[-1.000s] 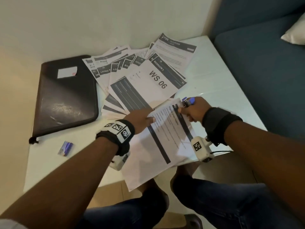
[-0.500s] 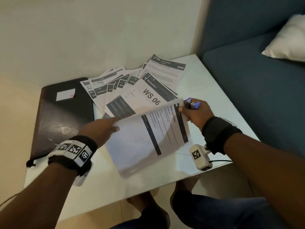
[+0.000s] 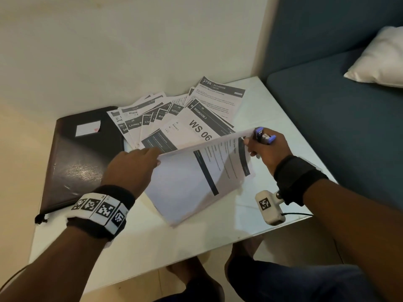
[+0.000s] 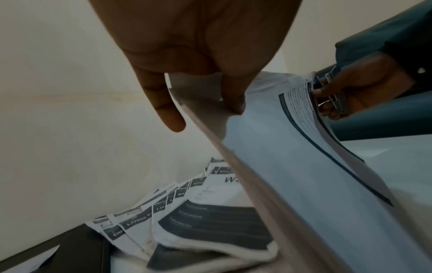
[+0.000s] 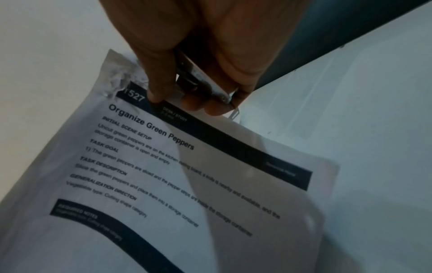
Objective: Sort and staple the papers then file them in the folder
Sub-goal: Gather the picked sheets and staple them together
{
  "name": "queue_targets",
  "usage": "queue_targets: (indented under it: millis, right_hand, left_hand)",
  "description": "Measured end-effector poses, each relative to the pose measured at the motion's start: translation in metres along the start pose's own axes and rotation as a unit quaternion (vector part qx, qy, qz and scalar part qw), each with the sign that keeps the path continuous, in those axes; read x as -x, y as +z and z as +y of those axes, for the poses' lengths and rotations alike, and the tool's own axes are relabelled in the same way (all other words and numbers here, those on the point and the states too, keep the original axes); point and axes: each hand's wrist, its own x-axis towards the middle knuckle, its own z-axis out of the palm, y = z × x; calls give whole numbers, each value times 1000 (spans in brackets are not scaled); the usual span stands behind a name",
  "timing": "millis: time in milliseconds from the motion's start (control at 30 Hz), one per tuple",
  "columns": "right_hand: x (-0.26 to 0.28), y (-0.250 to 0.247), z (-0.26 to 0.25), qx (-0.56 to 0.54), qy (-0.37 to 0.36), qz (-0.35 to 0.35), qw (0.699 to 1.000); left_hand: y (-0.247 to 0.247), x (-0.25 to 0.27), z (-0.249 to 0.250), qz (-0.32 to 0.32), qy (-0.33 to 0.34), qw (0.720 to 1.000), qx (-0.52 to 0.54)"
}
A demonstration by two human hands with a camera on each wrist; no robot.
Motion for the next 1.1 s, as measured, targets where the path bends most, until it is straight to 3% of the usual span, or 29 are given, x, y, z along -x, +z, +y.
queue_targets:
  millis: [67, 233, 333, 500, 667, 767, 867, 967, 1033, 1100]
  right_hand:
    - [-3, -1, -8, 5, -19, 15, 1000]
    - [-3, -2, -29, 47, -76, 16, 996]
    - [-4, 7, -43, 82, -108, 3, 991]
    - [-3, 24, -74, 81, -162, 2, 983]
    - [9, 38, -92, 110, -193, -14, 975]
    - [13, 37, -96, 19, -175, 8, 984]
    - [13, 23, -86, -133, -103, 72, 983]
    - [16, 9, -65, -176, -20, 136, 975]
    - [20, 12, -55, -243, 47, 116, 962]
    - [25, 27, -48, -313, 111, 68, 941]
  left_hand:
    - [-11, -1, -3, 14, -20, 999, 25]
    - [-26, 9, -15, -59, -127, 973, 184]
    - [-25, 11, -2, -83, -99, 969, 210]
    - [-35, -7, 37, -19, -61, 939, 339]
    - [-33, -14, 35, 13, -106, 913, 394]
    - [-29, -10, 26, 34, -144, 881, 449]
    - [-30, -2, 6, 108, -213, 801, 549]
    - [-37, 5, -9, 189, -288, 677, 650]
    - [-43, 5, -14, 214, -316, 583, 717]
    - [-48, 6, -15, 224, -325, 517, 760]
